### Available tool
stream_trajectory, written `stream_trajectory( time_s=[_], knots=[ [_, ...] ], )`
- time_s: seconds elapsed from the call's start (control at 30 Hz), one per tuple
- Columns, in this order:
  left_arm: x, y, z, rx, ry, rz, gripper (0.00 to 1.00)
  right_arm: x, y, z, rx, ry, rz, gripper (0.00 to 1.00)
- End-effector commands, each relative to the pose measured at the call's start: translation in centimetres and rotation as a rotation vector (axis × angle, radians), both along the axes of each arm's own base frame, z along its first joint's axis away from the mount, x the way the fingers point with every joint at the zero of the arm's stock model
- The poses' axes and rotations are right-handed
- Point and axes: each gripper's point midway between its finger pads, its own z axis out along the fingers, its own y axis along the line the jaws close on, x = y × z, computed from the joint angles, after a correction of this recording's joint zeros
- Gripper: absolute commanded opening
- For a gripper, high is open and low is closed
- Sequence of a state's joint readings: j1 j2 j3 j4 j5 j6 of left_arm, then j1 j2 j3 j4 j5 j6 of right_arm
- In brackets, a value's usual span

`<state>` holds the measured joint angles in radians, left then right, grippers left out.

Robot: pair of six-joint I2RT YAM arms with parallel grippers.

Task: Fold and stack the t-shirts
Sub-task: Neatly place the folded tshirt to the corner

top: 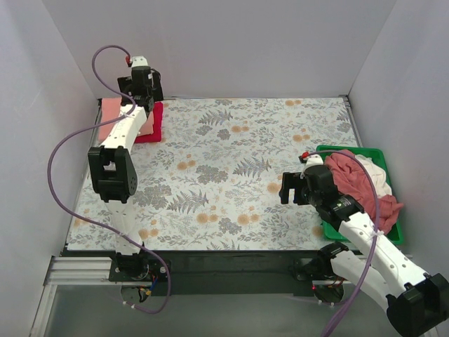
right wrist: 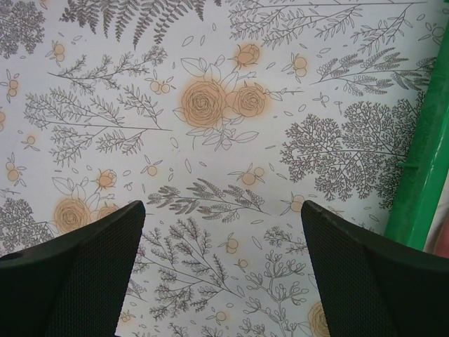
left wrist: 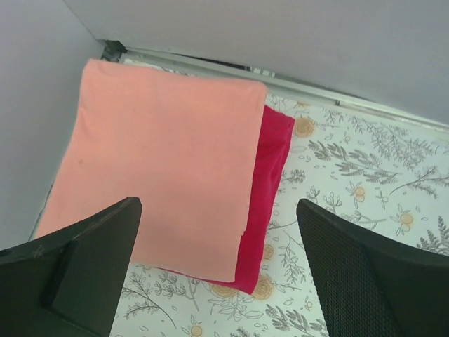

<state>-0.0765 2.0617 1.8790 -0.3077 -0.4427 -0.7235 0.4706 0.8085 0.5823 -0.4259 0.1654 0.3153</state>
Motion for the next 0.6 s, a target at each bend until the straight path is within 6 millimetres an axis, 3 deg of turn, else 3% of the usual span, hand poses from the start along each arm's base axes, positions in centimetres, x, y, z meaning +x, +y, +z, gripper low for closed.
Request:
stream_trajectory(
  time_s=[0.0, 0.03, 0.07, 0.27, 0.43, 0.57],
  knots=[
    [-0.8, -0.2, -3.3, -0.019, 0.115, -0.030, 0.92, -0.2, -0.2, -0.3, 0.001, 0.012, -0.005, 0.98],
    [-0.5, -0.2, -5.2, -0.017, 0.153, -0.029, 0.90, -0.2, -0.3, -0.3, -0.003, 0.012, -0.006, 0.98],
    [-0.2, -0.2, -5.4, -0.016, 0.158, -0.028, 0.85, -0.1, -0.3, -0.3, -0.009, 0.011, -0.003, 0.98],
    [0.6, -0.7, -10.4, -0.017, 0.255, -0.047, 0.74, 0.2, -0.5, -0.7, -0.045, 0.030, -0.002, 0.98],
    [0.9, 0.0, -12.0, 0.015, 0.284, -0.021, 0.64, 0.3, -0.8, -1.3, -0.073, 0.047, -0.013, 0.99],
    [0.9, 0.6, -12.2, 0.035, 0.286, 0.014, 0.56, 0.3, -0.9, -1.5, -0.078, 0.052, -0.013, 0.98]
  ],
)
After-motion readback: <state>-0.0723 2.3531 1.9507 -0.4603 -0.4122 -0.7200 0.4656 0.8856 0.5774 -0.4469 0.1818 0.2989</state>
